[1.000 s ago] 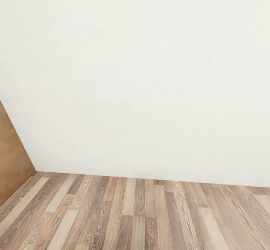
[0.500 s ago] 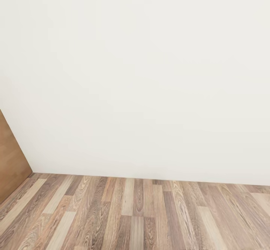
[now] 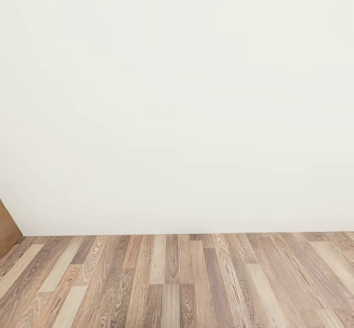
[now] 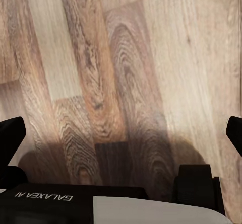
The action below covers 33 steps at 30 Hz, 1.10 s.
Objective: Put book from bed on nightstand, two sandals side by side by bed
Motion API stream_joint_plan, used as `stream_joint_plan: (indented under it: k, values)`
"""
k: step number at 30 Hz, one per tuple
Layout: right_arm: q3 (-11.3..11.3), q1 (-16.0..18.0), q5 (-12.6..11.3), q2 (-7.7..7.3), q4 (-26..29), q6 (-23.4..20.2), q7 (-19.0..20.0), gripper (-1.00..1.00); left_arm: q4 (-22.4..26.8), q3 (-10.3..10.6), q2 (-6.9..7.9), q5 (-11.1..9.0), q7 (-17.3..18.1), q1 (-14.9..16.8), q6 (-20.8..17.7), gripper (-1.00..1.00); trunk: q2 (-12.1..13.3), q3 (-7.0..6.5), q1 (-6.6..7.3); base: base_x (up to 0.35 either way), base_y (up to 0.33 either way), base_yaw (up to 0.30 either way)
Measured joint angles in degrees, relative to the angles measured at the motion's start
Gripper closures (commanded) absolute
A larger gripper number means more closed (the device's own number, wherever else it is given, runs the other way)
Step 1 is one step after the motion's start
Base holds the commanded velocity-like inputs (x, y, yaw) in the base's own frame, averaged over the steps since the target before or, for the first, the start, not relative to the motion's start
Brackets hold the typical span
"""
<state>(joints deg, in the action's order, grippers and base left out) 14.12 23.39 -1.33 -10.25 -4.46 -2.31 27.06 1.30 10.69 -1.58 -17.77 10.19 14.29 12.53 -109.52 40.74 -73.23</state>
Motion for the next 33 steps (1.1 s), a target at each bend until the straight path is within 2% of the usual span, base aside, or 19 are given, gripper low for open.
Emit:
stream_joint_plan:
  k: [9,33]
  values:
    - [-0.01,0.01,0.03,0.00,0.01,0.00,-0.01,-1.00,0.02,0.02,0.00,0.00,0.00,-0.01,0.00,-1.00,0.00,0.00,0.02,0.081,0.000,-0.063]
    - [-0.01,0.01,0.06,0.00,0.01,0.00,-0.01,-1.00,0.03,0.02,0.00,0.09,0.00,-0.01,0.00,-1.00,0.00,0.00,0.03,0.311,0.000,-0.003]
